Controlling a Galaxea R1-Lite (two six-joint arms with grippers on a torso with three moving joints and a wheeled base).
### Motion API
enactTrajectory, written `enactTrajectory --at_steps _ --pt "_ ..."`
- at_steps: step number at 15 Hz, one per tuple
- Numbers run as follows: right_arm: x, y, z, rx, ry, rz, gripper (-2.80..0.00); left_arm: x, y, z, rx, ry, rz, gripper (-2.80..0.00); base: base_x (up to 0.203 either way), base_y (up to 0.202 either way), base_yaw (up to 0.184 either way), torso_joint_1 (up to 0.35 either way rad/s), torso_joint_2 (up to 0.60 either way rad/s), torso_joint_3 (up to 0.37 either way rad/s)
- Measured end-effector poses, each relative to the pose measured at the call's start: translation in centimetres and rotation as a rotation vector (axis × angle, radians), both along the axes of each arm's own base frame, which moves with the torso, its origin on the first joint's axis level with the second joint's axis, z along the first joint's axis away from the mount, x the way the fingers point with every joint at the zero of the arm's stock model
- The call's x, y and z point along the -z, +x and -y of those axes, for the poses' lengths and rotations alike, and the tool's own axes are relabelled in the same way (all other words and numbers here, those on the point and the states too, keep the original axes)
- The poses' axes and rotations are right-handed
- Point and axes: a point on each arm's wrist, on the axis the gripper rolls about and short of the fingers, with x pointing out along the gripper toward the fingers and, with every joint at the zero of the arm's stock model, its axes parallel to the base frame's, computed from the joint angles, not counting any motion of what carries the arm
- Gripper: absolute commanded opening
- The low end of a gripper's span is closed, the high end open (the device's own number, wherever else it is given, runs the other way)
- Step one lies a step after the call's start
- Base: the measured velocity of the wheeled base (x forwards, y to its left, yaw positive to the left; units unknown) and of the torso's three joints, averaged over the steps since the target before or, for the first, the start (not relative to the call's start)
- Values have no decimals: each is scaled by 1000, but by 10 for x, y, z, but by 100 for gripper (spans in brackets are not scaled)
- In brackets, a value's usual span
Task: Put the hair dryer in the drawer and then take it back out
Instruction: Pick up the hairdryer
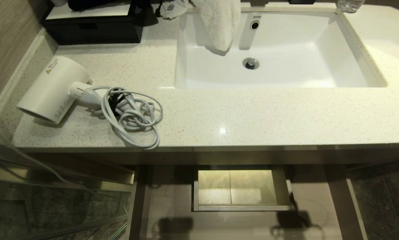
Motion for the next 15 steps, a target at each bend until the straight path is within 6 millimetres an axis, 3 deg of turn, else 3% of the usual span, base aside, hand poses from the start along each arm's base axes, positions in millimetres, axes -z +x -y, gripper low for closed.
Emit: enactTrajectory --at_steps 4,15 --pt "11 -10 0 -29 -65 -84 -280 0 0 0 0 0 1 -280 0 0 0 0 0 0" --pt "6 -22 0 -32 -93 -15 -280 0 0 0 0 0 0 -280 0 0 0 0 0 0"
